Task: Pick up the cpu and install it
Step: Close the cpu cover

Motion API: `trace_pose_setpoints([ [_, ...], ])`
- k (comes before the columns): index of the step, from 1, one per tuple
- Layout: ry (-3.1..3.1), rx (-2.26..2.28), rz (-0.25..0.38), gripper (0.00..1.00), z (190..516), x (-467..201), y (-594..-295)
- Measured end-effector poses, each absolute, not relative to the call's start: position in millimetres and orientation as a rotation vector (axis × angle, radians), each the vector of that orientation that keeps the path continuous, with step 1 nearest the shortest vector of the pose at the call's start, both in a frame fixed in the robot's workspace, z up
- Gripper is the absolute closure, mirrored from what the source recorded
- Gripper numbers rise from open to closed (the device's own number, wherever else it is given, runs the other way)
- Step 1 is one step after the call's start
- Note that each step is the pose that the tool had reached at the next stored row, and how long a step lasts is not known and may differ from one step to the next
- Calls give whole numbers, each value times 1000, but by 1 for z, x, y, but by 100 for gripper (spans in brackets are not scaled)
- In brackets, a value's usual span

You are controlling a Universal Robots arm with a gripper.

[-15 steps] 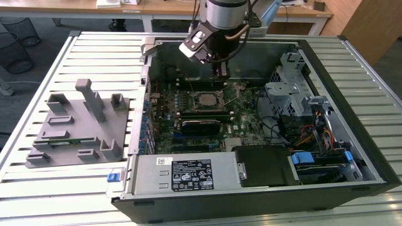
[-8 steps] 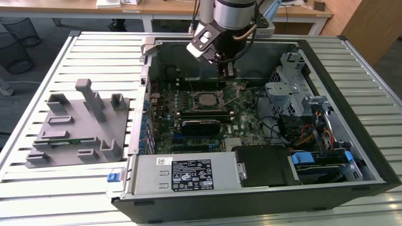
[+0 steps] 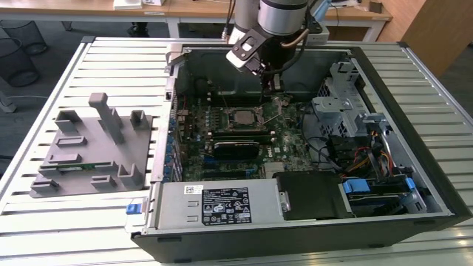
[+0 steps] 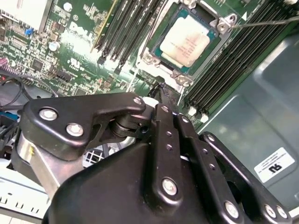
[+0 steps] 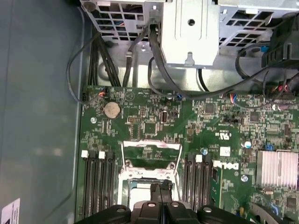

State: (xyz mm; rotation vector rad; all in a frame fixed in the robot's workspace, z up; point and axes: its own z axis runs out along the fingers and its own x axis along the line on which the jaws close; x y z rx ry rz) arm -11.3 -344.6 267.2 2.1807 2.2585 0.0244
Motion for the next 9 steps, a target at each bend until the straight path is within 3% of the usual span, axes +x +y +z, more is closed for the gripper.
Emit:
trace_pose_setpoints([
  [9,2258,2181,24,89,265,-3,-345],
])
